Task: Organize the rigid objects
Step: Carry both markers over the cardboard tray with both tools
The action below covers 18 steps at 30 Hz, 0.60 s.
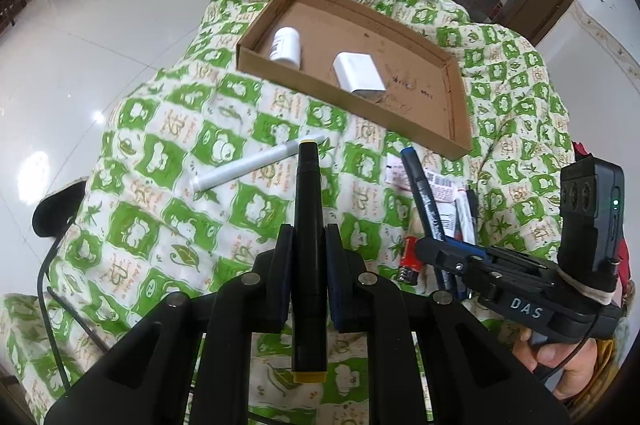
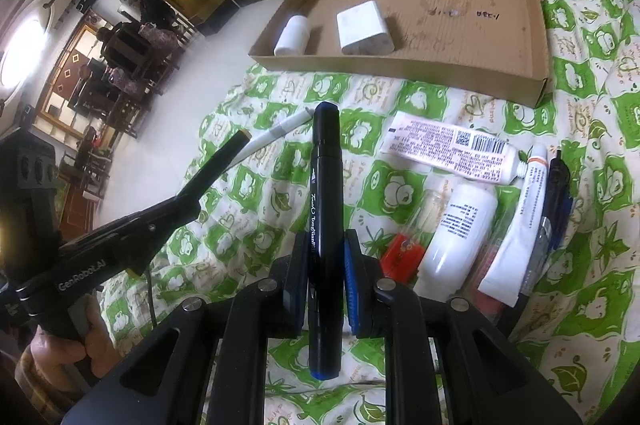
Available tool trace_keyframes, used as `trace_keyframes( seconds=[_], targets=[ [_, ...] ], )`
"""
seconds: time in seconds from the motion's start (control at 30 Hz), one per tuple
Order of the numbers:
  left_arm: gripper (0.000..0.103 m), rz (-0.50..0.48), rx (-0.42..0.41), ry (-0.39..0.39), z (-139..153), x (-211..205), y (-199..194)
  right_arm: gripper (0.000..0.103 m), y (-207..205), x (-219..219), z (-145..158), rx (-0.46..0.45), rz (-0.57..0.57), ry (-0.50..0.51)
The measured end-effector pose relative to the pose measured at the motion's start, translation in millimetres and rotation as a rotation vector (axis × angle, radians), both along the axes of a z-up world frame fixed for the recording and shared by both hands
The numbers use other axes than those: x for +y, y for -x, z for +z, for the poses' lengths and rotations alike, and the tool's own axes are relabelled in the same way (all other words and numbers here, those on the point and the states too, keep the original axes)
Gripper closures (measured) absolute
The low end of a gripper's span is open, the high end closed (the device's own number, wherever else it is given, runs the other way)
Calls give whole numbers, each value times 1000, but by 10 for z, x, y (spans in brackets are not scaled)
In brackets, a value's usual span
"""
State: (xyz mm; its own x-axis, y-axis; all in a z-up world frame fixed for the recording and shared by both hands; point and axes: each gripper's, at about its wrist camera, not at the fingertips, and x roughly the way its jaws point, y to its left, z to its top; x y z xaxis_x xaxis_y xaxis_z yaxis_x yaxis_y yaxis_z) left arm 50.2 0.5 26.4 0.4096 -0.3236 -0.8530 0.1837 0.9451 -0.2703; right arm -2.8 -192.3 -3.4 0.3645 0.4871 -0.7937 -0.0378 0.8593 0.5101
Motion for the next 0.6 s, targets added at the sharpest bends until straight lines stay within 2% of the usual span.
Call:
trace_keyframes(
  seconds=[0.6],
  targets=[
    [91, 10, -16, 28, 97, -36, -38, 88, -10, -68, 52, -36, -14, 10]
  ],
)
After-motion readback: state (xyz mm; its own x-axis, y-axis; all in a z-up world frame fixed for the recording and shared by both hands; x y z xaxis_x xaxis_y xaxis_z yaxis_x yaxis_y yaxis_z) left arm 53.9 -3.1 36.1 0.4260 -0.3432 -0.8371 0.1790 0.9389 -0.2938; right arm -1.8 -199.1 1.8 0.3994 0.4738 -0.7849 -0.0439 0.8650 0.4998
